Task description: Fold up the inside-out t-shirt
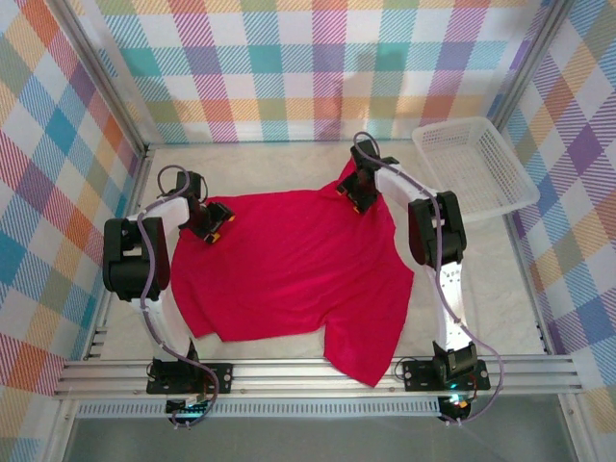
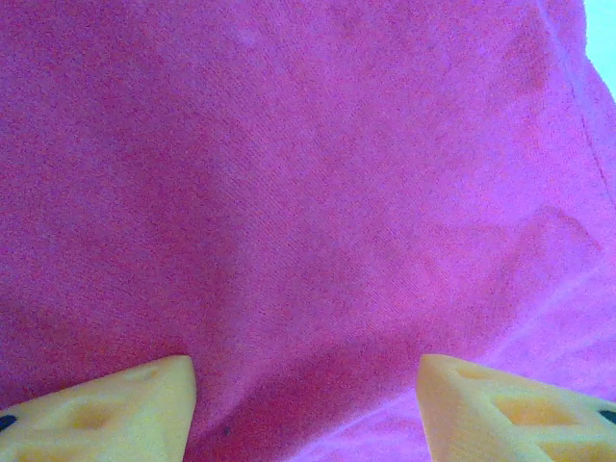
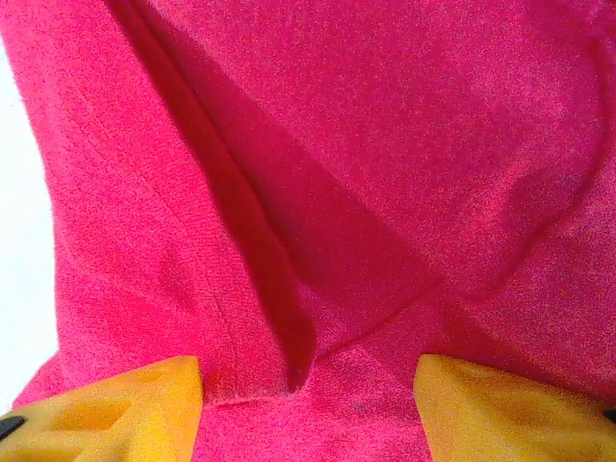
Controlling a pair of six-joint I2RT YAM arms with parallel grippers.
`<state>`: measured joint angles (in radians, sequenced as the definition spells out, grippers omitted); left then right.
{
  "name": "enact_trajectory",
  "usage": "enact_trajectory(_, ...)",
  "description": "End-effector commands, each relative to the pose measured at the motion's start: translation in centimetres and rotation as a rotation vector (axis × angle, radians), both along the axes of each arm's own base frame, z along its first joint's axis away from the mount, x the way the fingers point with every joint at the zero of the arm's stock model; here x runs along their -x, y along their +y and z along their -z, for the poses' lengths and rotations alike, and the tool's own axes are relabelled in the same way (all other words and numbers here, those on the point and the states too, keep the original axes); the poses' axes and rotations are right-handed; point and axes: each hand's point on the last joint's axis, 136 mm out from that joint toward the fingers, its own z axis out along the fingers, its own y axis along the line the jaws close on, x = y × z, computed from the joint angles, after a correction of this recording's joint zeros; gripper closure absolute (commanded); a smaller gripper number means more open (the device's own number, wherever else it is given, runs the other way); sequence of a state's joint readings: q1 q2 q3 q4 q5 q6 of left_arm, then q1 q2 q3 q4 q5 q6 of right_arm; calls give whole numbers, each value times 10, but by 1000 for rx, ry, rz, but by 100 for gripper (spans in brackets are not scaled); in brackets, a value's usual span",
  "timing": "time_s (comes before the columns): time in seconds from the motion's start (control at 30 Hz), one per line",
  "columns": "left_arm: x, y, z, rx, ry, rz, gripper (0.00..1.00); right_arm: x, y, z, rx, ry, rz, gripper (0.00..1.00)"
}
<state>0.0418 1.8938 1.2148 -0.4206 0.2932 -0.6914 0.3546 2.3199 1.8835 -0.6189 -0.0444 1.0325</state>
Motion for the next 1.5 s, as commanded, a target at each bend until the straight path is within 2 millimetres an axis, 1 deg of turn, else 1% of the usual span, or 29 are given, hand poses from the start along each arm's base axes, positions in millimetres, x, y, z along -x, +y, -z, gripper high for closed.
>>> enact_trajectory(0.0,11,-2,-7,17,21,-2,38,-2,-4,-16,4,-26,13,42)
enact_trajectory(0.1,12,-2,-5,18,27,-3,38,-11,-2,-15,-1,-35,16,59)
enact_trajectory(0.2,15,-1,-3,11,32,-2,38,-18,-1,-14,2,-37,17,71)
enact_trajectory(0.3,16,0,-2,6,37,-1,38,-23,0,-16,1,-45,21,94)
enact_trajectory(0.33,16,-1,-2,7,37,-1,38,-25,1,-19,-6,-53,22,100)
enact_trajectory(0.4,16,-1,-2,5,37,1,38,-31,8,-34,-37,-88,11,100)
enact_trajectory(0.47,16,0,-2,4,36,0,38,-41,14,-54,-65,-139,6,100)
enact_trajectory(0.57,16,-2,-3,4,33,1,39,-65,28,-80,-127,-256,-12,100)
enact_trajectory(0.6,16,-3,-3,4,33,2,39,-74,33,-85,-148,-296,-23,100)
enact_trajectory(0.63,16,-4,-3,4,36,5,39,-84,39,-88,-165,-332,-43,100)
enact_trajectory(0.67,17,-4,-2,2,41,2,39,-92,43,-86,-164,-341,-57,100)
enact_trajectory(0.7,18,-4,-3,1,43,-1,39,-100,47,-82,-162,-346,-74,100)
enact_trajectory(0.73,18,-3,-2,2,46,-5,39,-108,54,-74,-170,-350,-99,100)
enact_trajectory(0.77,18,-4,-3,5,45,-11,39,-117,64,-71,-210,-363,-127,100)
enact_trajectory(0.8,18,-3,-5,7,43,-14,39,-123,74,-68,-267,-365,-153,94)
enact_trajectory(0.83,18,-4,-7,9,39,-11,39,-125,81,-67,-319,-362,-175,66)
enact_trajectory(0.87,18,-3,-10,3,40,-7,38,-124,85,-71,-355,-357,-193,43)
enact_trajectory(0.9,19,-2,-13,-7,40,0,38,-120,86,-76,-368,-352,-215,29)
enact_trajectory(0.93,19,-1,-18,-20,38,8,38,-114,86,-83,-355,-346,-239,24)
enact_trajectory(1.0,20,2,-27,-38,31,17,38,-100,82,-94,-312,-326,-272,23)
enact_trajectory(1.07,20,4,-36,-49,21,26,38,-84,72,-104,-265,-338,-281,23)
enact_trajectory(1.17,19,4,-40,-55,21,37,37,-61,48,-106,-170,-355,-254,23)
enact_trajectory(1.23,18,6,-36,-54,31,35,37,-50,35,-98,-116,-335,-242,22)
enact_trajectory(1.3,15,8,-30,-53,38,32,37,-44,27,-83,-96,-299,-239,21)
enact_trajectory(1.47,0,17,-11,-75,72,18,37,-42,17,-45,-90,-219,-221,19)
